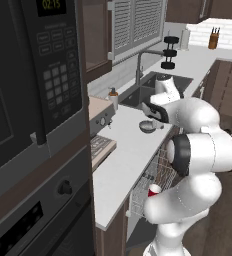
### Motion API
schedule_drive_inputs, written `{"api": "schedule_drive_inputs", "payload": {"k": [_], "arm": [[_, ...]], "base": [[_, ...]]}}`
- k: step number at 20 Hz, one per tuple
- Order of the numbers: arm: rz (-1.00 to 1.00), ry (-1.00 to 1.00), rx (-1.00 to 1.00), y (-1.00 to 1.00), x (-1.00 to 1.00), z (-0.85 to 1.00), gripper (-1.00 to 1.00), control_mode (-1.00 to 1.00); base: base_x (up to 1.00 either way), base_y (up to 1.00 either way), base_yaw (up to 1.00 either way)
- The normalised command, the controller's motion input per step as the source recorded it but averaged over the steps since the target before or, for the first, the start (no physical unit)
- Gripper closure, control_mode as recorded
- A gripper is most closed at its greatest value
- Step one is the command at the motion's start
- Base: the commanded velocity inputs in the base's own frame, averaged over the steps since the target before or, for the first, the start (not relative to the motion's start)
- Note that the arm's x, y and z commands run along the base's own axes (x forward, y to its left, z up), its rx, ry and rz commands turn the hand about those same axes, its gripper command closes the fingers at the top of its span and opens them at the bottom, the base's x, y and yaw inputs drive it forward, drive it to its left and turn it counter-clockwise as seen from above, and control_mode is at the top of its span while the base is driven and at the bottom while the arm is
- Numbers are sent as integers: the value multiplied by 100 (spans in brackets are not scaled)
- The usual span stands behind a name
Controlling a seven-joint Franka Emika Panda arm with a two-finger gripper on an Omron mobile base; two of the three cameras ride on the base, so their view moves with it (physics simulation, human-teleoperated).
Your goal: Pick up the cup and bowl from the counter, place them in the dishwasher, and close the dishwasher door.
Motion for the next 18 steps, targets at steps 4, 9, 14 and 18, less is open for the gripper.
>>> {"api": "schedule_drive_inputs", "payload": {"k": [4,9,14,18], "arm": [[14,-7,21,0,63,-18,-100,-100],[8,-12,0,7,48,-44,-100,-100],[3,-5,-6,40,34,-34,-100,-100],[3,7,-6,41,31,0,-100,-100]], "base": [[0,0,0],[0,0,0],[0,0,0],[0,0,0]]}}
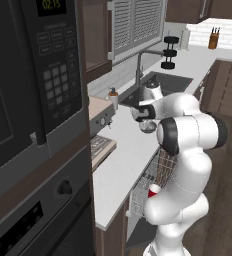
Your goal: Pick up the cup and bowl from the counter, place them in the dishwasher, and close the dishwasher door.
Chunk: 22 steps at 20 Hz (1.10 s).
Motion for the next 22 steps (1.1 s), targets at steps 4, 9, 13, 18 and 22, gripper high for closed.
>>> {"api": "schedule_drive_inputs", "payload": {"k": [4,9,13,18,22], "arm": [[0,7,0,1,40,-8,-100,-100],[0,0,0,0,49,-15,-100,-100],[0,3,3,-12,41,-17,-100,-100],[0,11,10,-8,49,-25,-100,-100],[0,7,6,-3,25,-21,-100,-100]], "base": [[0,0,0],[0,0,0],[0,0,0],[0,0,0],[0,0,0]]}}
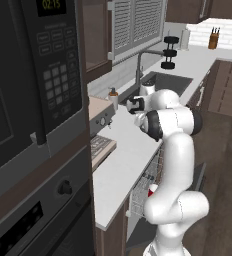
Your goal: Pick up the cup and bowl from the counter, place them in the dishwasher, and close the dishwasher door.
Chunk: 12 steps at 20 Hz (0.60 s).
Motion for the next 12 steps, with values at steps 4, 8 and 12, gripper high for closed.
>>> {"api": "schedule_drive_inputs", "payload": {"k": [4,8,12], "arm": [[0,0,2,-1,14,-19,-100,-100],[0,0,0,0,0,-31,-100,-100],[0,0,0,0,0,-44,-100,-100]], "base": [[0,0,0],[0,0,0],[0,0,0]]}}
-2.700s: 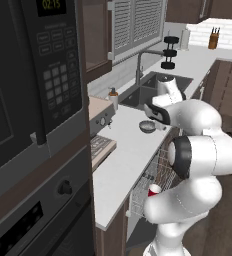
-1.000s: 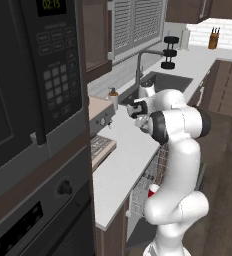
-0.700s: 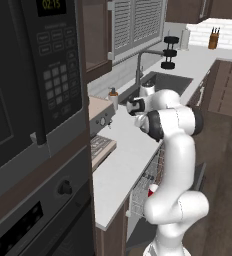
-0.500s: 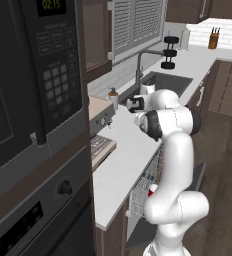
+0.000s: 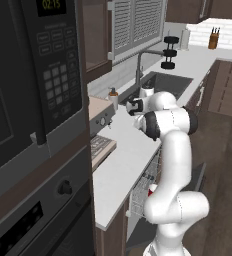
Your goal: Pick up the cup and bowl from the counter, place them in the dishwasher, and close the dishwasher door.
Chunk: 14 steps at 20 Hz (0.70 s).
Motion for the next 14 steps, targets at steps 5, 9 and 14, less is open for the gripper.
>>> {"api": "schedule_drive_inputs", "payload": {"k": [5,9,14], "arm": [[0,0,0,-14,3,-32,-100,-100],[0,0,0,-13,7,-24,-100,-100],[0,2,0,0,8,-20,-100,-100]], "base": [[0,0,0],[0,0,0],[0,0,0]]}}
